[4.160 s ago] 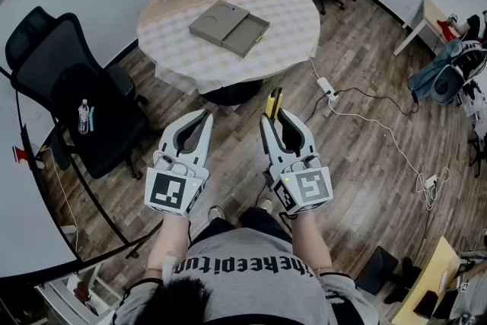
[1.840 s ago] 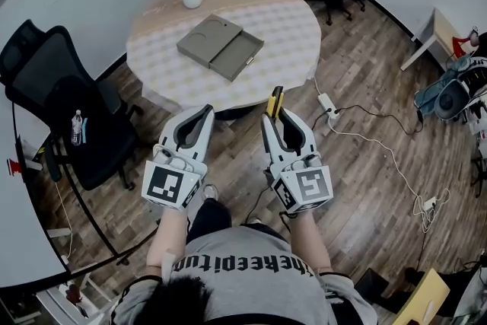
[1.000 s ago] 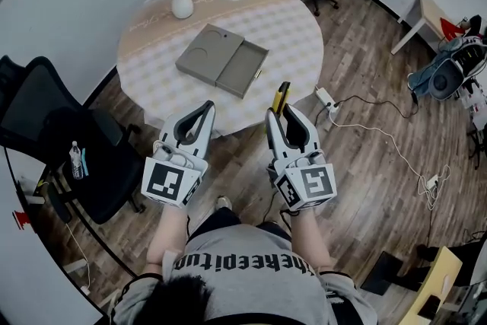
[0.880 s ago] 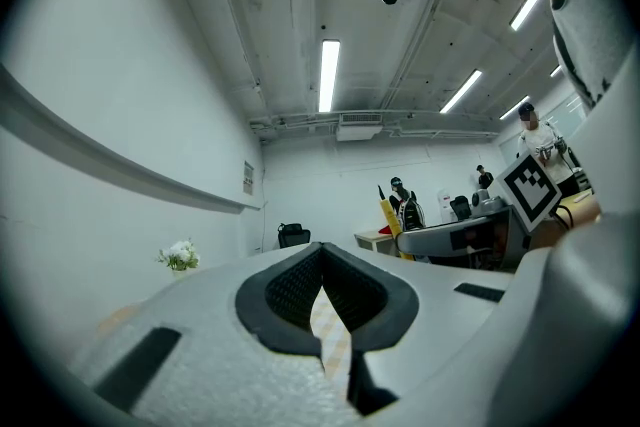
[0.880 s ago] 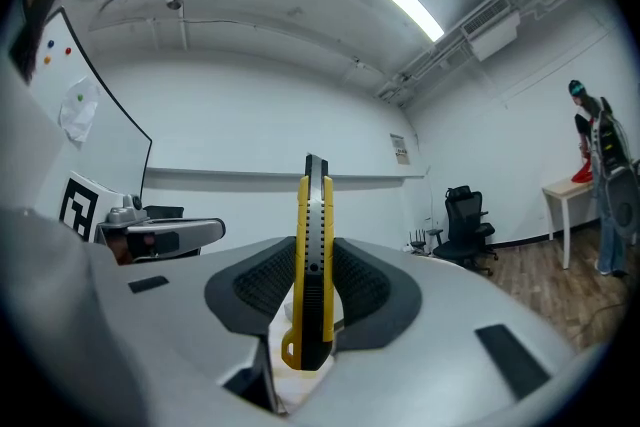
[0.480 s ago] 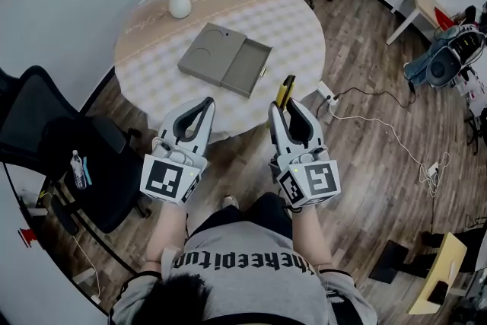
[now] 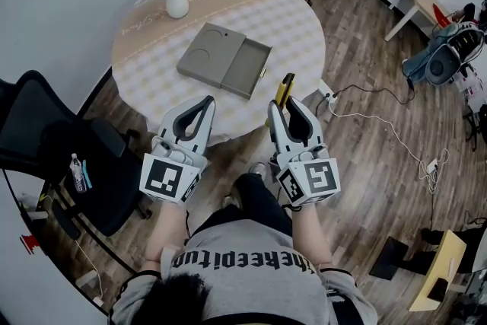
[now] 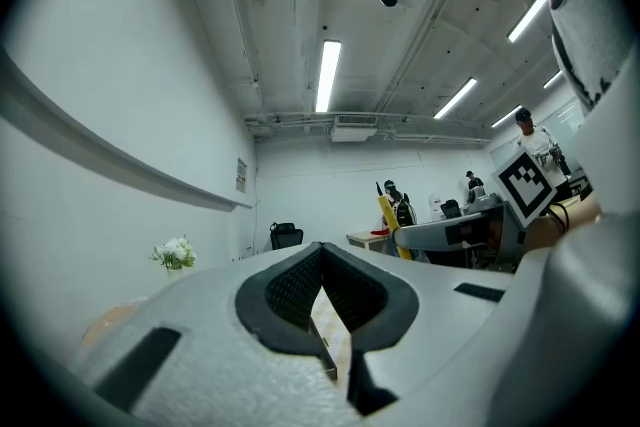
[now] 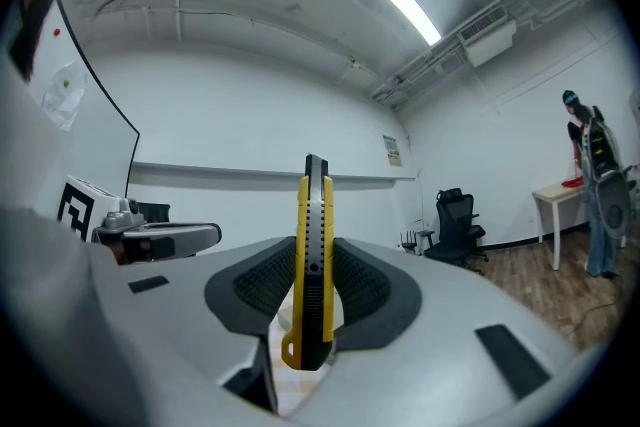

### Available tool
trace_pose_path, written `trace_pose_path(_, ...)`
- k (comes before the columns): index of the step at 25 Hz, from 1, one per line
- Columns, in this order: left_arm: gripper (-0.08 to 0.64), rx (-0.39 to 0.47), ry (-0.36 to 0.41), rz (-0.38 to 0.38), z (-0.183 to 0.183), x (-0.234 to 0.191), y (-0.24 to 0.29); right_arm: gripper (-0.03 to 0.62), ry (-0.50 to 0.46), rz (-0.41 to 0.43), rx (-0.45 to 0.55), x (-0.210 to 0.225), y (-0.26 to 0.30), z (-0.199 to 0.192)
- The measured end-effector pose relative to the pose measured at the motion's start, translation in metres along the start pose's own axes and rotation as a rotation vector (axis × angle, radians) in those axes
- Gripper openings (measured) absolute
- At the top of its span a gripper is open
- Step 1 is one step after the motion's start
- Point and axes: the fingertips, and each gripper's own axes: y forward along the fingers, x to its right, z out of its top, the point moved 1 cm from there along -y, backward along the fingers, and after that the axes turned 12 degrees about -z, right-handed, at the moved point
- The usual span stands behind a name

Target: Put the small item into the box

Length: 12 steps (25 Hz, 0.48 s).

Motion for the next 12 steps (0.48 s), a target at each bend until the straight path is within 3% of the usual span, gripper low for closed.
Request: trace_pose_path(12, 0.015, -0.004, -0.023, 0.043, -0.012, -0.031, 0.03, 0.12, 0.007, 0.025, -0.029, 0.017, 0.045, -0.006)
